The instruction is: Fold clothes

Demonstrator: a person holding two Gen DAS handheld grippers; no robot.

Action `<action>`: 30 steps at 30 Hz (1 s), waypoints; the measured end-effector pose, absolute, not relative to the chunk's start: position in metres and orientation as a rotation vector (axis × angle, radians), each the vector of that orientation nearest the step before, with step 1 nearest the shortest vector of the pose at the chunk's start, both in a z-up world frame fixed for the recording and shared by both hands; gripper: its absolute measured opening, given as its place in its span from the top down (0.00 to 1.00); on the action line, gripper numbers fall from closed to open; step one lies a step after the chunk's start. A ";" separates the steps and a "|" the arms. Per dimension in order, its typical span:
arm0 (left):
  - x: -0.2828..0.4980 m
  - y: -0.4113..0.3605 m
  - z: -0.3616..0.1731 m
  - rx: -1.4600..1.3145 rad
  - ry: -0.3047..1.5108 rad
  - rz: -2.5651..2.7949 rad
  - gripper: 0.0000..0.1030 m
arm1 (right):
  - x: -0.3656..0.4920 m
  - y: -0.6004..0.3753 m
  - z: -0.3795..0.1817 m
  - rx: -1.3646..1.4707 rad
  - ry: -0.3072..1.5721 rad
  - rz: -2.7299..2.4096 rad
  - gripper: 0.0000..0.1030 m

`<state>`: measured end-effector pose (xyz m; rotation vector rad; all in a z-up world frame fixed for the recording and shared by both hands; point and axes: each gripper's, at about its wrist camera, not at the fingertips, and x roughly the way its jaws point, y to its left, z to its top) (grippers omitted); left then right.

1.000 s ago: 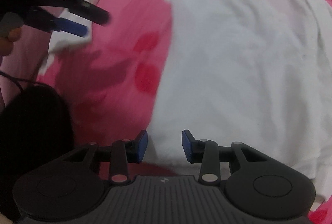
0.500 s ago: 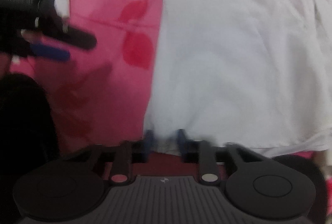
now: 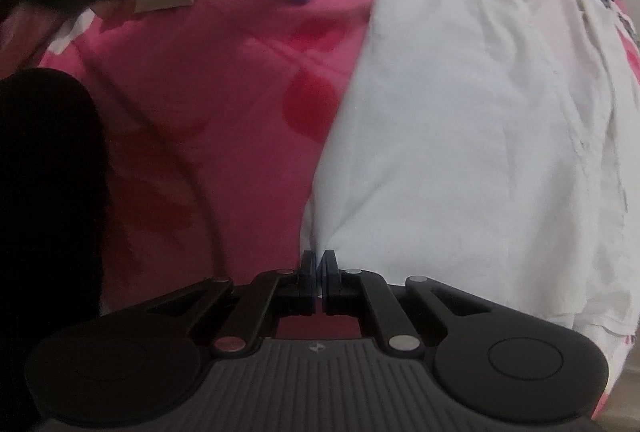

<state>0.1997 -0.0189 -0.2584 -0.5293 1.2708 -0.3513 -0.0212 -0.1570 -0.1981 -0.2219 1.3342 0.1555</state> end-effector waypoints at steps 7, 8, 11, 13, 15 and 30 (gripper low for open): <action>0.223 -0.041 -0.257 -0.379 1.225 -0.340 0.83 | -0.015 -0.160 -0.200 -0.139 1.370 0.170 0.96; 0.224 -0.040 -0.257 -0.368 1.229 -0.328 0.87 | -0.015 -0.163 -0.199 -0.113 1.380 0.172 0.97; 0.222 -0.028 -0.248 -0.382 1.216 -0.299 0.91 | -0.011 -0.169 -0.193 -0.042 1.398 0.194 0.97; 0.224 -0.026 -0.247 -0.365 1.207 -0.287 0.91 | -0.006 -0.169 -0.193 0.042 1.417 0.212 0.97; 0.227 -0.029 -0.254 -0.345 1.224 -0.280 0.90 | -0.002 -0.168 -0.203 0.096 1.440 0.205 0.96; 0.247 0.006 -0.237 -0.549 1.114 -0.214 0.58 | 0.007 -0.303 -0.170 0.645 1.262 0.143 0.65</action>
